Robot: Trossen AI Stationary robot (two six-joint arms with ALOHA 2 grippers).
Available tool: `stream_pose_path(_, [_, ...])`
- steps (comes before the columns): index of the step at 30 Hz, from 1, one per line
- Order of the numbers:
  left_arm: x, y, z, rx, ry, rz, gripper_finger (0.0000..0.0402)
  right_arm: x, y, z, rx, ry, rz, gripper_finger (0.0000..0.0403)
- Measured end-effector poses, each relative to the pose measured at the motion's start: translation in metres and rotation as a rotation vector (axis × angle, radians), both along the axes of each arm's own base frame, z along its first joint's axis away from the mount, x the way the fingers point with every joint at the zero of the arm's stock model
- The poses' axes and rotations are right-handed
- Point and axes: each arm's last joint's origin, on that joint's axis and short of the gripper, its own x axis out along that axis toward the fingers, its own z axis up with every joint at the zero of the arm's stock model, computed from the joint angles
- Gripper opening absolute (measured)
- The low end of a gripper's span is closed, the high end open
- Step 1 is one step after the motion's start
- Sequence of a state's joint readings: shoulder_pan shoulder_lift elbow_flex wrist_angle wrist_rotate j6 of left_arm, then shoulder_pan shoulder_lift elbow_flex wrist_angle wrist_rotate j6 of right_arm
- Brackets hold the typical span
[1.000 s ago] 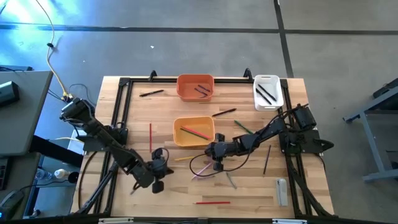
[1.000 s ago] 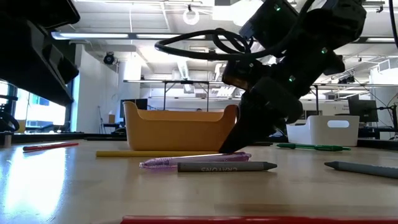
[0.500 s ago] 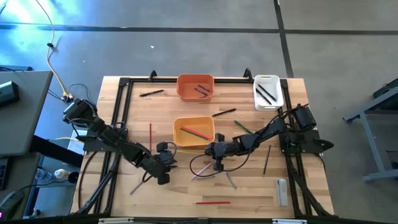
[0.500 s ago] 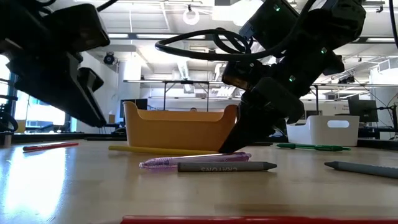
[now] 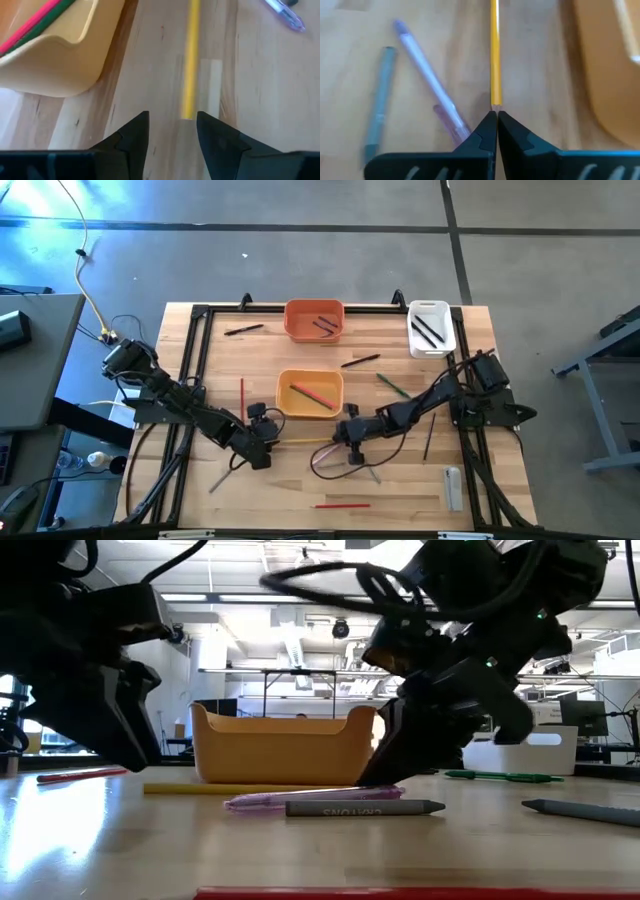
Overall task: Sort crayons/erasers/pens/pencils in bins
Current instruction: Put the yellow pencil into the yellow bin
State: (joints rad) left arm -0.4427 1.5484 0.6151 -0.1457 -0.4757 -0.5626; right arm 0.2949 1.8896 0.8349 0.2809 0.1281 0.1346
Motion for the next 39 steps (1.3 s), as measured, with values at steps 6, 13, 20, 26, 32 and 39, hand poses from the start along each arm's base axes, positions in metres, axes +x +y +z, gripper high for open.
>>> stream_pose_path(6, [0.003,0.003,0.0,-0.038,0.014,-0.04,0.0154,0.0,0.004,0.001,-0.005,-0.017,0.004,0.0])
stream_pose_path(13, [0.007,0.0,-0.011,-0.076,0.046,-0.077,0.0154,0.002,0.003,0.003,-0.002,-0.051,-0.028,0.0])
stream_pose_path(20, [0.012,-0.002,-0.014,-0.045,0.039,-0.054,0.0148,0.003,0.005,0.005,0.003,-0.066,-0.03,0.0])
stream_pose_path(26, [0.013,-0.003,-0.014,-0.053,0.035,-0.07,0.0094,0.003,0.005,0.006,0.006,-0.073,-0.028,0.0])
stream_pose_path(32, [0.015,-0.003,-0.014,-0.063,0.012,-0.083,0.0041,0.003,0.006,0.006,0.017,-0.076,-0.018,0.0])
stream_pose_path(39, [0.017,-0.004,-0.008,-0.062,0.018,-0.075,0.0055,0.003,0.009,0.007,0.028,-0.078,-0.006,0.0])
